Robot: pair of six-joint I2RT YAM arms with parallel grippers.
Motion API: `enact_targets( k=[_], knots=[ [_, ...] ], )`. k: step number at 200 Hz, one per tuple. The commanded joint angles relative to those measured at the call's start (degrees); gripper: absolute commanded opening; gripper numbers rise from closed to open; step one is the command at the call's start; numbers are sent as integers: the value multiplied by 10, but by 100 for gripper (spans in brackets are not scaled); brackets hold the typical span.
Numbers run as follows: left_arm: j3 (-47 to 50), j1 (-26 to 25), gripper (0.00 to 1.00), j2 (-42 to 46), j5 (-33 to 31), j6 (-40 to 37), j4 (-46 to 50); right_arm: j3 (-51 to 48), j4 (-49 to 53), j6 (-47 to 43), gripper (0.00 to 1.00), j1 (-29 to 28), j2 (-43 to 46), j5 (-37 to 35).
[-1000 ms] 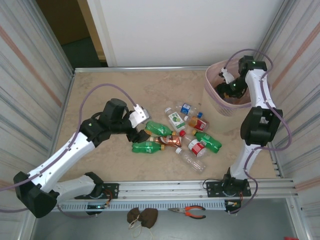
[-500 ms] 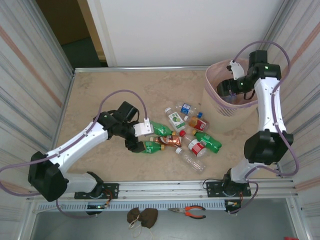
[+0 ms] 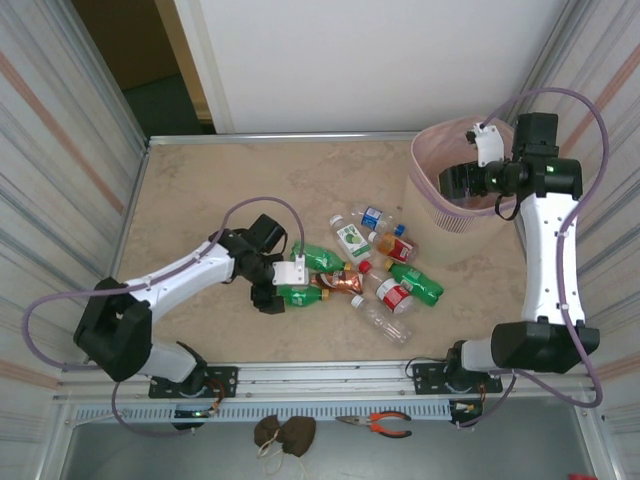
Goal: Put the plastic bottles in the bin
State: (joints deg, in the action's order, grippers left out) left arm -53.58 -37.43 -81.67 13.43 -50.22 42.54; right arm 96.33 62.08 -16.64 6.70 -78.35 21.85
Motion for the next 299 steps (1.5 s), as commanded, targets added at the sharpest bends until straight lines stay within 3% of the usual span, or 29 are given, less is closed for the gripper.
enact_targets(
  k=[1, 92, 175, 250, 299],
  knots=[
    [7, 5, 82, -18, 4, -24, -19, -9, -11, 14, 81, -3, 27, -1],
    [5, 5, 77, -97, -26, -24, -17, -17, -27, 12, 83, 0, 72, 12],
    [0, 6, 56, -111, -19, -26, -7, -12, -53, 24, 84, 2, 111, 31],
    [12, 5, 53, -13, 73, -29, -9, -43, -129, 69, 85, 1, 164, 97],
    [15, 19, 53, 76, 161, 9, -56, -124, -264, 133, 86, -4, 225, 191]
  ],
)
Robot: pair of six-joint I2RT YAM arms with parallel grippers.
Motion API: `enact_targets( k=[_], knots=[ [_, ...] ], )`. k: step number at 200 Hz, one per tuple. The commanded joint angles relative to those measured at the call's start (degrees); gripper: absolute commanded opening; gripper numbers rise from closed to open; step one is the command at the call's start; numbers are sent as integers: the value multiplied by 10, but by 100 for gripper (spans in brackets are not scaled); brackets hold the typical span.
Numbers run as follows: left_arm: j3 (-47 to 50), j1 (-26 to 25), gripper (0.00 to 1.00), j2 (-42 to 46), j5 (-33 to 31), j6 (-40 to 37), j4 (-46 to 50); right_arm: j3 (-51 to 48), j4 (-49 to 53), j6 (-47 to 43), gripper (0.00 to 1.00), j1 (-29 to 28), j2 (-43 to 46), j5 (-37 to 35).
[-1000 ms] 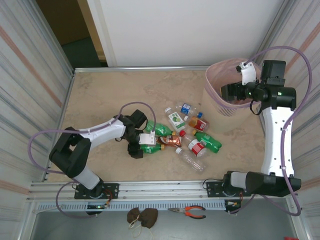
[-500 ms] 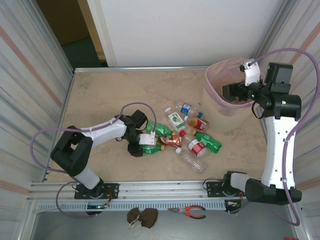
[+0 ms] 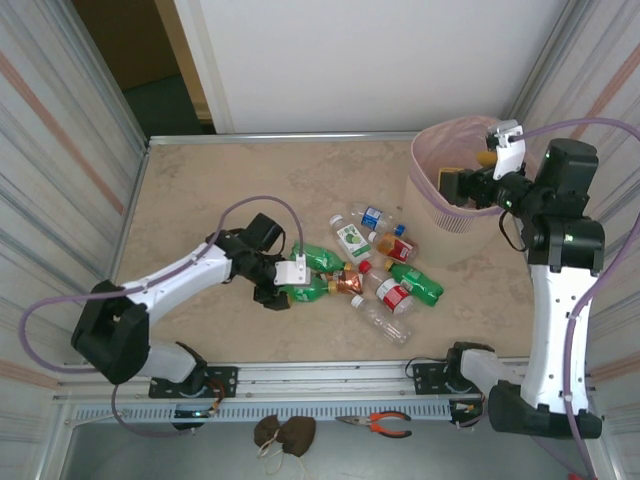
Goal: Put the plastic bottles in the bin
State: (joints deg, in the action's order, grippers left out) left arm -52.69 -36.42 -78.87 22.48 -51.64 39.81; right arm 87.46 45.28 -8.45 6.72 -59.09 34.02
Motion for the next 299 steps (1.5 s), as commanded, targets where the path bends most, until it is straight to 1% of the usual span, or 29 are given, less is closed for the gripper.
enact_targets(
  k=[1, 27, 42, 57, 76, 106, 137, 169, 191, 216, 239, 270, 286, 289, 299],
  knots=[
    [6, 9, 53, 51, 72, 24, -30, -38, -99, 53, 86, -4, 36, 71],
    [12, 23, 53, 100, 113, 73, -93, -93, -195, 112, 86, -11, 65, 113],
    [22, 27, 53, 128, 133, 108, -142, -123, -257, 150, 86, -27, 78, 132],
    [35, 29, 53, 152, 149, 149, -202, -149, -305, 166, 86, -50, 88, 147],
    [47, 30, 53, 177, 169, 207, -276, -173, -342, 167, 87, -91, 97, 149],
    [58, 30, 54, 204, 222, 302, -393, -189, -372, 152, 88, -156, 102, 162],
    [43, 30, 53, 216, 284, 373, -467, -191, -410, 145, 89, -216, 109, 191],
    [20, 29, 53, 224, 341, 439, -539, -178, -431, 124, 91, -294, 108, 206],
    [-3, 19, 53, 222, 371, 467, -564, -160, -418, 80, 93, -349, 99, 210],
    [-37, -7, 54, 214, 388, 464, -547, -143, -393, 20, 95, -411, 81, 197],
    [-64, -33, 54, 201, 396, 459, -531, -124, -378, -5, 95, -456, 54, 186],
    [-81, -55, 54, 183, 393, 478, -542, -109, -360, -26, 95, -484, 28, 206],
    [-89, -60, 54, 176, 393, 486, -542, -107, -355, -31, 92, -493, 28, 217],
    [-89, -61, 54, 174, 392, 487, -543, -106, -353, -32, 91, -494, 14, 220],
    [-90, -63, 54, 172, 391, 488, -544, -106, -352, -34, 90, -499, 8, 224]
  ],
)
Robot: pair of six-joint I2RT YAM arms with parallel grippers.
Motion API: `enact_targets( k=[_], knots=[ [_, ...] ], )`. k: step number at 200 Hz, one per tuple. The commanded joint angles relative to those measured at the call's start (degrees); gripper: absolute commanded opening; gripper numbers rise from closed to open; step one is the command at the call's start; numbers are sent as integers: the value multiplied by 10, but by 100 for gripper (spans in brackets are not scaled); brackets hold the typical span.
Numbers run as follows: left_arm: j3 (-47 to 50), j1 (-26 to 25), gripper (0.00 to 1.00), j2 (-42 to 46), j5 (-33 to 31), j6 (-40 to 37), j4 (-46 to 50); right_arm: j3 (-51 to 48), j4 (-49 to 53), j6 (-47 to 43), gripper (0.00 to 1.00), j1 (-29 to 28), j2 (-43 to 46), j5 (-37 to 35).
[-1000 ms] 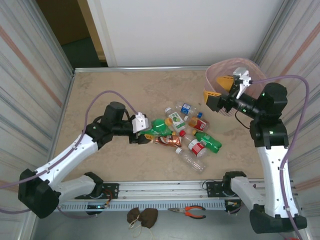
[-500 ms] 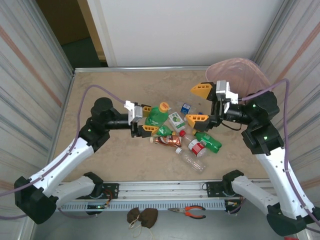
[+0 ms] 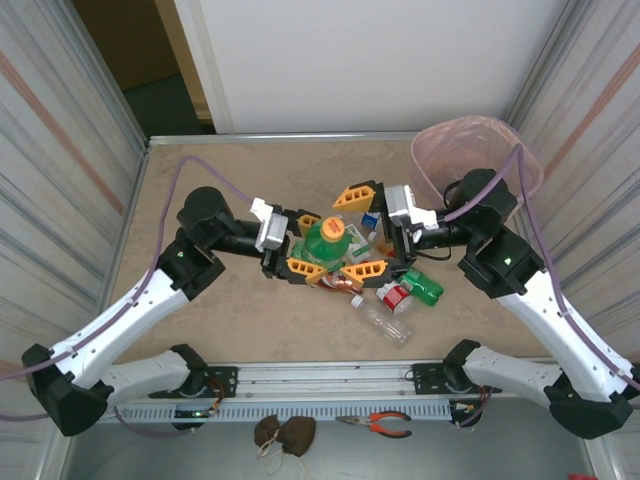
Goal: Put the plastic bottles in the bin
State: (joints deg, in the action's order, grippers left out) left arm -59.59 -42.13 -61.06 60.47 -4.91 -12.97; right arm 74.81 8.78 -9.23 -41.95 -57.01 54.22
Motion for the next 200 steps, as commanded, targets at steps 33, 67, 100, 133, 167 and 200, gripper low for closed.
enact_targets(
  k=[33, 67, 100, 133, 167, 200],
  knots=[
    [-22, -8, 54, -12, 4, 27, -29, 20, 15, -32, 83, -24, -24, 27],
    [-26, -9, 54, -15, 5, 30, -35, 21, 26, -39, 77, -25, -31, 28],
    [-25, -9, 54, -15, 2, 31, -37, 22, 29, -40, 69, -25, -35, 30],
    [-24, -9, 54, -15, -4, 32, -41, 24, 28, -40, 61, -26, -36, 36],
    [-18, -9, 54, -10, -18, 28, -40, 27, 22, -31, 56, -25, -35, 38],
    [-14, -9, 61, -3, -36, 25, -39, 28, 20, -23, 55, -25, -33, 33]
  ],
)
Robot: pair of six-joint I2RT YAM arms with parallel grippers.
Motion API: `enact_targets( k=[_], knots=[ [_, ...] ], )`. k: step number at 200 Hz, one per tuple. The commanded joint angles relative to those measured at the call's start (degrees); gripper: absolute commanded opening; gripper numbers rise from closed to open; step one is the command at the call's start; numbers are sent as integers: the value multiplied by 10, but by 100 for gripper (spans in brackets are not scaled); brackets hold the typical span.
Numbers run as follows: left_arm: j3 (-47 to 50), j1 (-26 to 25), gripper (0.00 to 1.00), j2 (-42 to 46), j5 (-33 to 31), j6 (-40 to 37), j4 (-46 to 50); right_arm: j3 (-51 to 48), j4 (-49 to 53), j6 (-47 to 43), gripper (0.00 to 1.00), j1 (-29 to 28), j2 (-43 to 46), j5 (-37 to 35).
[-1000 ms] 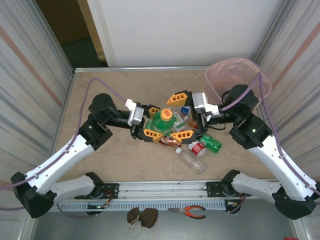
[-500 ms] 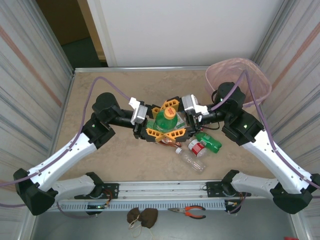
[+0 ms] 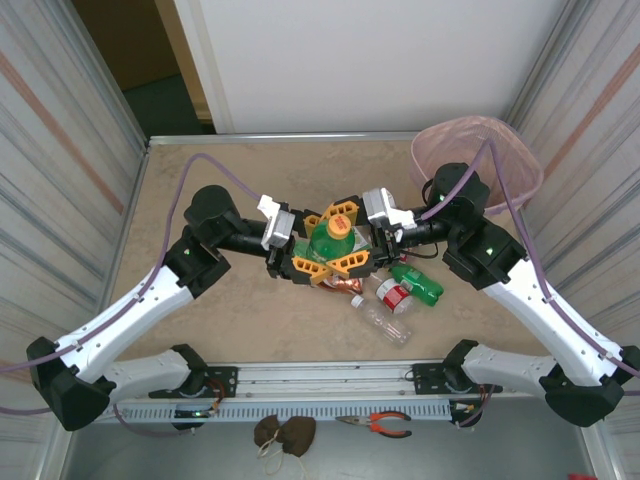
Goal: Put the plastic bottles in the bin
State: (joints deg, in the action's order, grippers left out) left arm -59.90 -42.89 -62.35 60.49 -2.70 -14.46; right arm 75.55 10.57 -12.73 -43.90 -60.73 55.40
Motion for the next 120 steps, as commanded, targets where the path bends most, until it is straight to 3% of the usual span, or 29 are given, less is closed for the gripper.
enact_targets(
  k=[1, 55, 87, 120],
  knots=[
    [-10, -1, 61, 10, -37, 3, -24, 21, 2, 12, 55, -6, 4, 21],
    [16, 18, 77, 48, -74, -6, -1, 37, 28, 4, 54, -6, 17, -61],
    [43, 44, 81, 79, -115, -6, 29, 57, 60, -10, 54, 4, 24, -135],
    [56, 77, 81, 105, -184, -6, 88, 79, 86, 1, 54, 54, 32, -201]
  ],
)
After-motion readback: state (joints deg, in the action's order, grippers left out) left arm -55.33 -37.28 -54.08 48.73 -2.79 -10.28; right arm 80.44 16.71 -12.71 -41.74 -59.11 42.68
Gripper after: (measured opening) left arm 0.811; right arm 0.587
